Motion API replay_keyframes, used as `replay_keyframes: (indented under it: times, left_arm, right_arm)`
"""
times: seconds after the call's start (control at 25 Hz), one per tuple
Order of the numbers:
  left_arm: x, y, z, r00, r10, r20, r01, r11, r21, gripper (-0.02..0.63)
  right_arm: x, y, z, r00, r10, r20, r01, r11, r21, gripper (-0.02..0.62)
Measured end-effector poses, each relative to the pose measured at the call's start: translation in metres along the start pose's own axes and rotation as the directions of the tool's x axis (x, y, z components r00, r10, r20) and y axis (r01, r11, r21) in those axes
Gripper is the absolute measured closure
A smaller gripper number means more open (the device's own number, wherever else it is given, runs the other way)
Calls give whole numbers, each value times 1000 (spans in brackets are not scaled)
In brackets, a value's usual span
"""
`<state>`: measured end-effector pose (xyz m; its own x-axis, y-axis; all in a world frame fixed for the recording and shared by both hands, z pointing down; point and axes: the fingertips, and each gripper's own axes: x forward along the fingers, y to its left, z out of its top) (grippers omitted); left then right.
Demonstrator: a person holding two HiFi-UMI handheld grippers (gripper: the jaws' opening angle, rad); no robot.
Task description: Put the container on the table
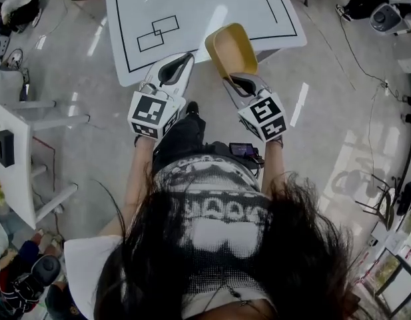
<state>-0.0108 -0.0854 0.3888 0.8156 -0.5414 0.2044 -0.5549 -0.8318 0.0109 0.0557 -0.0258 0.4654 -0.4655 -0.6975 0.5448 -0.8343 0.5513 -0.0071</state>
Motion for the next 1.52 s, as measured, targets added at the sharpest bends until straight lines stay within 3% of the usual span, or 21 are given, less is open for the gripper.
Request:
replay_keyframes:
  times: [0.44,0.88,1.2,1.52]
  left_arm:
    - [44,110,9,999,-35,12,35,999,-7,606]
    - [53,141,-8,998,-60,5,60,996,-65,606]
    - [53,160,-9,1000,-4,4,4,996,-84,606]
    - [64,187,-3,996,89,-5,-89,992,-90,606]
  right_arm:
    - [89,-47,61,999,-34,-26,34,999,0,572]
    - [121,-67,67,993,-50,-109,50,999,-4,572]
    - [139,-82,78,992,-14,-123,9,999,-47,572]
    - [180,-125,106,992,46,-119,-60,991,-121,572]
